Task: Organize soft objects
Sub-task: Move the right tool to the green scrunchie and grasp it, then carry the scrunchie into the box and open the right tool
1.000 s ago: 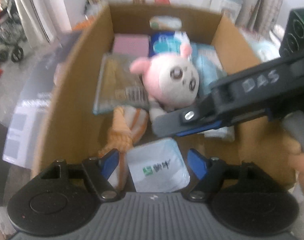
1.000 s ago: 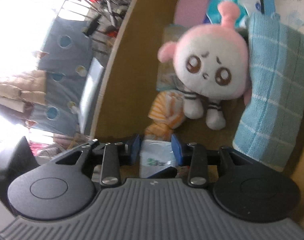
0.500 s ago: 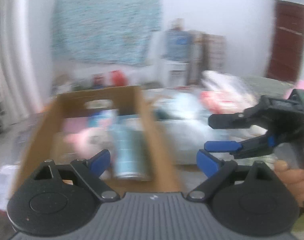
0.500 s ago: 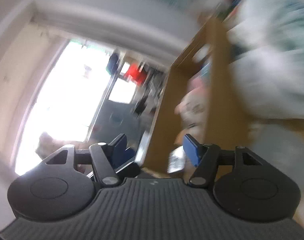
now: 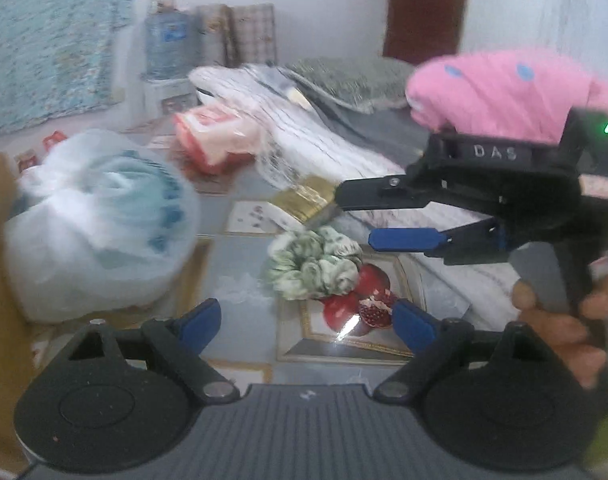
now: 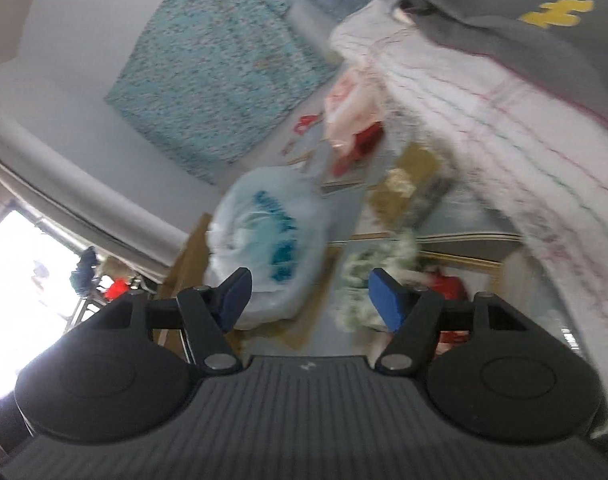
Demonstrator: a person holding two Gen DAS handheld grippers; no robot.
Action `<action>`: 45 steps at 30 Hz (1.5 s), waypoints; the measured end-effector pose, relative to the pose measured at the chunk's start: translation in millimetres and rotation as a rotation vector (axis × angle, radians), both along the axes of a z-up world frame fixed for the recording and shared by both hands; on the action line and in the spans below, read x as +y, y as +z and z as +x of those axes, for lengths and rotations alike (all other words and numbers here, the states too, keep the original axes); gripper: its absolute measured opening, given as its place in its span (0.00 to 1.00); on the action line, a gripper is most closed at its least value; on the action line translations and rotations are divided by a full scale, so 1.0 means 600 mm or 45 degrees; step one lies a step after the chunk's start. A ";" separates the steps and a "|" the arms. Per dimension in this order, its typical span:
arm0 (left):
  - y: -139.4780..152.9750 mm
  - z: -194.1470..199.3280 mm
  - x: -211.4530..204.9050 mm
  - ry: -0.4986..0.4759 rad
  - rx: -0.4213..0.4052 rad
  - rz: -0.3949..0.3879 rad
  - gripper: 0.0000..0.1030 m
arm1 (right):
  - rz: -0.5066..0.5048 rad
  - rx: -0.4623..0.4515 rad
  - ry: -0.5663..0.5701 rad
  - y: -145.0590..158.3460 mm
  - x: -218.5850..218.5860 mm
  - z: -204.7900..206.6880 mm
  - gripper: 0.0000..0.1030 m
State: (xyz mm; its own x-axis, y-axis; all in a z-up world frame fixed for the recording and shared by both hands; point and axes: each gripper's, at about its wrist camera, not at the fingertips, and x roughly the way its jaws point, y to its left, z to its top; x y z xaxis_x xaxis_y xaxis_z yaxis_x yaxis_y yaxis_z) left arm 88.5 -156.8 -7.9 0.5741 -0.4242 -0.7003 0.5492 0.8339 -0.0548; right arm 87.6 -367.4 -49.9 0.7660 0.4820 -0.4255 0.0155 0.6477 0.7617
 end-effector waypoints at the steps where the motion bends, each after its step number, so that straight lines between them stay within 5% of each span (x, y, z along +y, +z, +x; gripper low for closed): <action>1: -0.011 0.006 -0.009 -0.007 0.003 0.014 0.90 | -0.018 0.007 -0.010 -0.007 -0.001 0.004 0.61; 11: -0.071 0.071 -0.058 0.000 0.065 0.079 0.83 | -0.183 0.066 -0.047 -0.045 -0.006 0.045 0.44; 21: -0.086 0.088 -0.069 0.011 0.095 0.033 0.43 | -0.168 0.119 0.001 -0.067 0.007 0.057 0.28; 25: -0.078 0.080 -0.063 0.015 0.087 0.010 0.36 | -0.129 0.109 0.015 -0.060 0.013 0.052 0.25; 35: 0.023 0.009 0.020 0.113 -0.069 -0.080 0.35 | -0.094 -0.073 0.192 0.036 0.080 0.024 0.25; 45: 0.131 -0.028 0.217 0.450 -0.247 -0.035 0.36 | -0.153 -0.245 0.720 0.152 0.320 0.106 0.27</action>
